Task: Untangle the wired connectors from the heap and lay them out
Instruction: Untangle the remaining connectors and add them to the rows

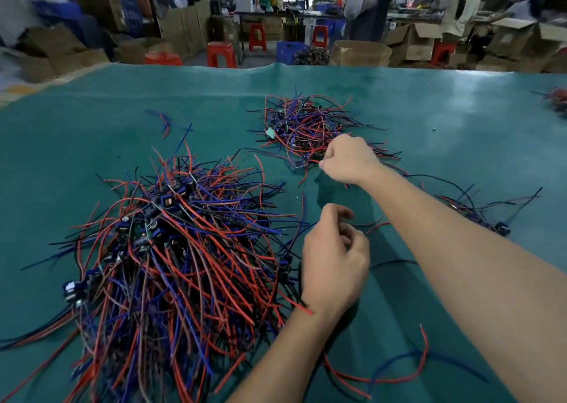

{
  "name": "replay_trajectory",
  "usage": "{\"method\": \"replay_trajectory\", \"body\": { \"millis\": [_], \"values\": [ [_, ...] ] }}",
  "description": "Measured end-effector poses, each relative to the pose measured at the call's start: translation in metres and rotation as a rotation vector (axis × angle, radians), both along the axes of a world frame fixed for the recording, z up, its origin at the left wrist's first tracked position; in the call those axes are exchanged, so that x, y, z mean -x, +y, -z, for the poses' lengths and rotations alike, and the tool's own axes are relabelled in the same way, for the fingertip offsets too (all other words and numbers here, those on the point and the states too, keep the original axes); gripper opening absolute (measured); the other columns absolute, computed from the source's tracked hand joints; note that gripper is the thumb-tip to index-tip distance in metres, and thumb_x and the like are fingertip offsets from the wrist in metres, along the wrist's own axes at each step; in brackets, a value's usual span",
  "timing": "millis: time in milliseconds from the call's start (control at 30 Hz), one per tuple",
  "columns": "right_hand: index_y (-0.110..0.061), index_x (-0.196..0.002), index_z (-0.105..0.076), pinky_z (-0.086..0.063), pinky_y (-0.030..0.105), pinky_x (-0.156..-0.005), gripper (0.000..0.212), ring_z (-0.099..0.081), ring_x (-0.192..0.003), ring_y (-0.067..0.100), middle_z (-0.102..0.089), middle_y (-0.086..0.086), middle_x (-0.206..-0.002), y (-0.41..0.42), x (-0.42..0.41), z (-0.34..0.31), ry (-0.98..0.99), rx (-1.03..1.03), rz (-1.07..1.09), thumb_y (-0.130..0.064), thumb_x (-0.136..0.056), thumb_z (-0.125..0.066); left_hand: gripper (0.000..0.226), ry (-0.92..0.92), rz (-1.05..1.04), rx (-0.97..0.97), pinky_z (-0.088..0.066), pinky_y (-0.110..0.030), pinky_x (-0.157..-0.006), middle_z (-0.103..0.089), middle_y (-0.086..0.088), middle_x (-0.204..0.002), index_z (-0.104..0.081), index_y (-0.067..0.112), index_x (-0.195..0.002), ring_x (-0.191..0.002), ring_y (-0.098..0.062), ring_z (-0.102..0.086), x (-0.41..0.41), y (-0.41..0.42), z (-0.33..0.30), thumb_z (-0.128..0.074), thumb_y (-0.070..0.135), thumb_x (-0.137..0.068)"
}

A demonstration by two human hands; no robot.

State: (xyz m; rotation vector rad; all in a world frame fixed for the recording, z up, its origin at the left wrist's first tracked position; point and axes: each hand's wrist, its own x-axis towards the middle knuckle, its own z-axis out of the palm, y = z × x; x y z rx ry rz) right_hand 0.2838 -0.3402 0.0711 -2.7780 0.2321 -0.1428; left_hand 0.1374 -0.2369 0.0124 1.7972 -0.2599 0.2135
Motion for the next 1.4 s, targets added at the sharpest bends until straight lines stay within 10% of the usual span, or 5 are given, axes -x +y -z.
{"method": "replay_trajectory", "body": {
  "millis": [400, 567, 800, 1100, 1400],
  "values": [
    [-0.008, -0.076, -0.074, -0.039, 0.009, -0.053, 0.011, -0.055, -0.053, 0.0, -0.07, -0.002, -0.061, -0.031, 0.152, -0.006, -0.022, -0.733, -0.313, -0.001, -0.083, -0.079, 0.041, 0.162, -0.062, 0.272, -0.055, -0.055, -0.071, -0.07, 0.002, -0.077, -0.058, 0.021, -0.088, -0.068, -0.021, -0.064, -0.004, 0.0, 0.0, -0.04, 0.056, -0.095],
    [-0.006, -0.081, -0.078, -0.042, 0.018, -0.048, 0.006, -0.054, -0.057, 0.014, -0.075, 0.014, -0.074, -0.035, 0.155, 0.014, 0.124, -0.829, -0.322, -0.002, -0.08, -0.082, 0.025, 0.141, -0.07, 0.231, -0.05, -0.055, -0.07, -0.06, 0.002, -0.068, -0.058, 0.014, -0.079, -0.064, -0.021, -0.051, -0.01, 0.0, 0.008, -0.051, 0.035, -0.091],
    [-0.024, -0.081, -0.079, -0.049, 0.031, -0.068, 0.022, -0.061, -0.064, 0.012, -0.075, -0.004, -0.073, -0.044, 0.144, 0.024, -0.236, -0.714, -0.103, -0.045, -0.077, -0.075, 0.023, 0.127, 0.074, 0.208, -0.042, -0.034, -0.062, -0.06, 0.005, -0.062, -0.06, 0.018, -0.082, -0.058, -0.011, -0.049, -0.008, 0.0, 0.009, -0.048, 0.01, -0.1],
    [-0.001, -0.079, -0.079, -0.046, 0.015, -0.045, 0.006, -0.056, -0.052, 0.008, -0.068, 0.008, -0.073, -0.018, 0.145, 0.024, -0.145, -1.503, 0.043, -0.003, -0.084, -0.076, 0.025, 0.109, 0.127, 0.313, -0.037, -0.027, -0.058, -0.057, 0.005, -0.065, -0.063, 0.017, -0.078, -0.059, -0.009, -0.046, -0.001, 0.002, 0.002, -0.053, 0.023, -0.1],
    [-0.013, -0.068, -0.079, -0.044, 0.021, -0.049, 0.018, -0.054, -0.055, 0.009, -0.067, -0.001, -0.064, -0.017, 0.141, 0.032, -0.314, -1.165, 0.05, -0.015, -0.086, -0.08, 0.018, 0.083, 0.112, 0.263, -0.042, -0.018, -0.055, -0.059, 0.008, -0.059, -0.069, 0.011, -0.091, -0.055, -0.007, -0.049, -0.005, 0.0, 0.004, -0.055, 0.012, -0.101]
  ]
}}
